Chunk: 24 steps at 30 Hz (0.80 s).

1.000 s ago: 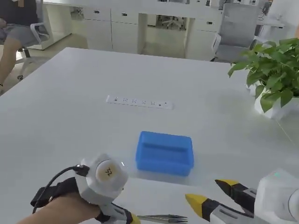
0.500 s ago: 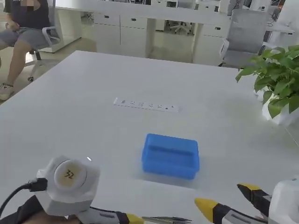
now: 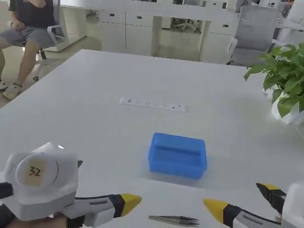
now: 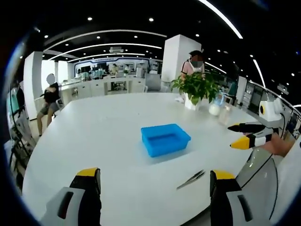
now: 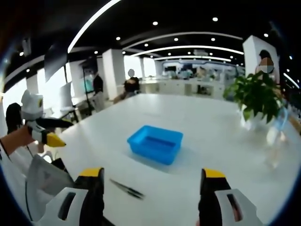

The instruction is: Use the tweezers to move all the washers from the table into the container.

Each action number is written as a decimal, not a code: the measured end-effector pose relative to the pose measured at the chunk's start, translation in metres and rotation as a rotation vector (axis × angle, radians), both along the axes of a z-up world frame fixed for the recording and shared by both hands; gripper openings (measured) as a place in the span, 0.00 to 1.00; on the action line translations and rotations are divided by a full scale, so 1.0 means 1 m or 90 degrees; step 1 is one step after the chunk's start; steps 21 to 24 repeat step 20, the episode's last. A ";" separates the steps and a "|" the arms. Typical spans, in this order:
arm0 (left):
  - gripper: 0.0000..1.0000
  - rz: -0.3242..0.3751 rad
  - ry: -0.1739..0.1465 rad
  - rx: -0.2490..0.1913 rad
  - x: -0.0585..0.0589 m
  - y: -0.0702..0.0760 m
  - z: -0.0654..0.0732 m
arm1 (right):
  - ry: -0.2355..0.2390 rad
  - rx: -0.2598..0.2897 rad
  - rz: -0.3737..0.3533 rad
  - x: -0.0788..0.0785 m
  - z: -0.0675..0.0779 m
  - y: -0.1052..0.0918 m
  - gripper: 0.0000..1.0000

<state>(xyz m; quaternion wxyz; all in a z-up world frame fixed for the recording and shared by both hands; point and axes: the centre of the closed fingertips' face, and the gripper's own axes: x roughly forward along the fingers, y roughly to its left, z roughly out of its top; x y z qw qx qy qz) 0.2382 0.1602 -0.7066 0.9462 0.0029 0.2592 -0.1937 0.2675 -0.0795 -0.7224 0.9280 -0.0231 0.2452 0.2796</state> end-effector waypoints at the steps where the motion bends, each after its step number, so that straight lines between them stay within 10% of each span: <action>1: 0.99 0.003 -0.003 0.000 -0.001 0.000 0.001 | 0.000 0.002 -0.002 0.000 0.000 0.000 0.84; 24: 0.99 0.045 -0.032 0.038 -0.001 0.014 0.001 | -0.006 -0.011 -0.012 -0.001 0.000 -0.001 0.87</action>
